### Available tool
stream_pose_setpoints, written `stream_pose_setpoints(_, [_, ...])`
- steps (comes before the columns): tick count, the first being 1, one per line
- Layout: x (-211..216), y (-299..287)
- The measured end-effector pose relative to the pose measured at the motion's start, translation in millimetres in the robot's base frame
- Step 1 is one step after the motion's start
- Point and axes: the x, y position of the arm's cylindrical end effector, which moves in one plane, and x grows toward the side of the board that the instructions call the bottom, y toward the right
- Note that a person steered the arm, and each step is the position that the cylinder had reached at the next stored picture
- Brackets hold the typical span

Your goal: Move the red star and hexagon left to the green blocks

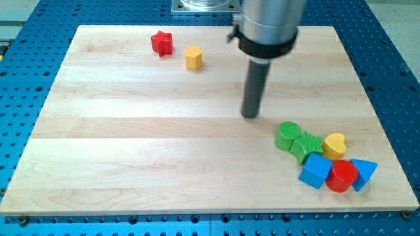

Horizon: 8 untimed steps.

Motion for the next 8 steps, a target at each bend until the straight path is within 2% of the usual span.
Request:
stream_pose_setpoints(1, [-41.4, -71.1])
stream_pose_setpoints(3, [-147.9, -159.2])
stream_pose_setpoints(5, [-214.2, -269.5])
stream_pose_setpoints(6, [-219.8, -239.2])
stream_pose_setpoints(8, [-147.4, -134.8])
